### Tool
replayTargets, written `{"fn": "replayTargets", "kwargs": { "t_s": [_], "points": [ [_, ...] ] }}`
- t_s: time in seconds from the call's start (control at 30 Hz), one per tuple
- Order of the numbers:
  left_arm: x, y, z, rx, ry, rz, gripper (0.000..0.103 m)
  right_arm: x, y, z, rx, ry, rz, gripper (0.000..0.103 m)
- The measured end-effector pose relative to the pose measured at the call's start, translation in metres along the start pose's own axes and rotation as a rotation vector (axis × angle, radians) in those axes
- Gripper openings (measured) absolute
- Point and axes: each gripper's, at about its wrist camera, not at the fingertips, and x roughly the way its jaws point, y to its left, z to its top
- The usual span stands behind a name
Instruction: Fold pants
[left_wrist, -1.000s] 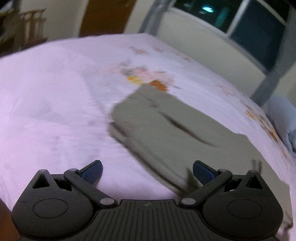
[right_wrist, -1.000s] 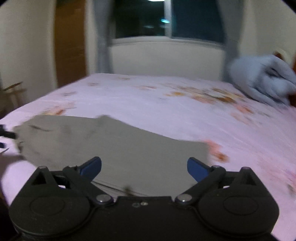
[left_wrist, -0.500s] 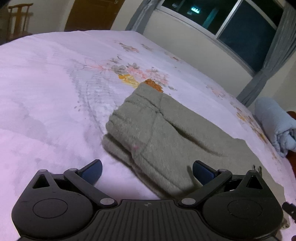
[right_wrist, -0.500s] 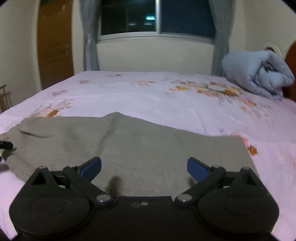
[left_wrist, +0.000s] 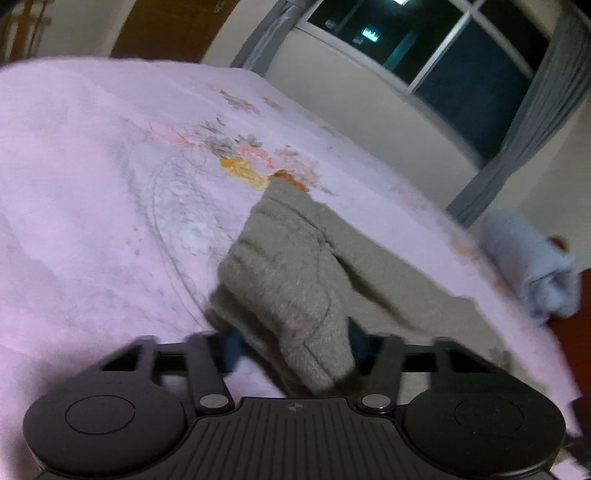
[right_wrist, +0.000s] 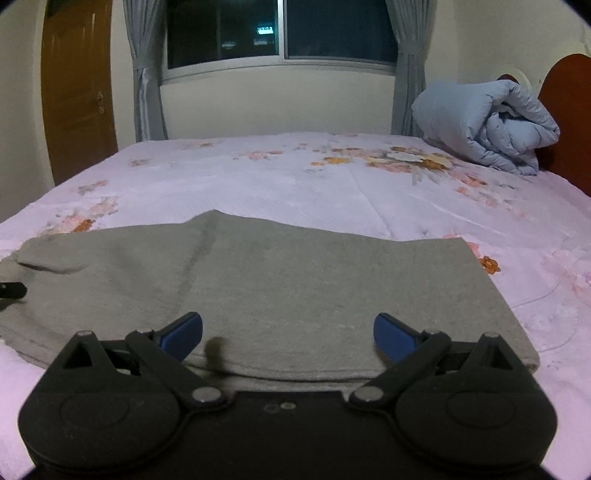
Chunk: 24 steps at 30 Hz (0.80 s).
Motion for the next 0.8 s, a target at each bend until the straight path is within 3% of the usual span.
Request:
{"fn": "replayTargets", "kwargs": {
  "t_s": [0.13,0.4,0.5,0.57,0.8],
  "points": [
    [-0.011,-0.011,0.001,0.03,-0.038,-0.023,0.038,-0.002,0.007,-0.002,-0.025,0.006,0.006,0.094],
    [-0.037,-0.037,0.025,0.098,-0.077,-0.091,0.036,-0.002,0.029,-0.003,-0.095,0.013,0.067,0.094],
    [-0.044,-0.045,0.029,0.123,-0.08,-0.094,0.036,0.009,0.041,-0.007,-0.139,0.056,0.045,0.095],
    [-0.047,-0.051,0.03,0.138,-0.078,-0.109,0.036,0.027,0.05,-0.021,-0.185,0.138,0.034,0.097],
    [-0.062,-0.078,0.037,0.213,-0.099,-0.104,0.036,0.016,0.046,-0.018,-0.178,0.093,0.04,0.097]
  ]
}}
